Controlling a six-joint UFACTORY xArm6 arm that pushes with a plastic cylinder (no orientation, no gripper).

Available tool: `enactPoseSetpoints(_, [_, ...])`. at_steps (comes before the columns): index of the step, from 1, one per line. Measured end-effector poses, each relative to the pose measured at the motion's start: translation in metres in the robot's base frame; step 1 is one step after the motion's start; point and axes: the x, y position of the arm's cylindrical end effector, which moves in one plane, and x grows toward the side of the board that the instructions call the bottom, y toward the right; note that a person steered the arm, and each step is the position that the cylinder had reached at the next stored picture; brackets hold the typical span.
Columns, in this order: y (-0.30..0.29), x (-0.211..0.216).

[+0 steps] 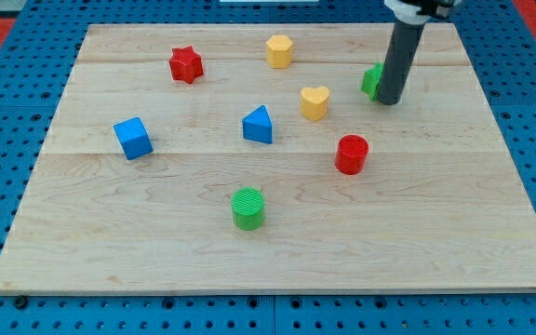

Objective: Move the green star to the top right of the board

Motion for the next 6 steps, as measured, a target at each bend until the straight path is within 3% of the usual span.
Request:
enactPoseSetpoints(1, [0.000,-0.027])
enactPoseSetpoints(2, [0.007,0.009])
enactPoseSetpoints(4, [-0.037,-0.035])
enactPoseSetpoints(6, [-0.004,-0.071])
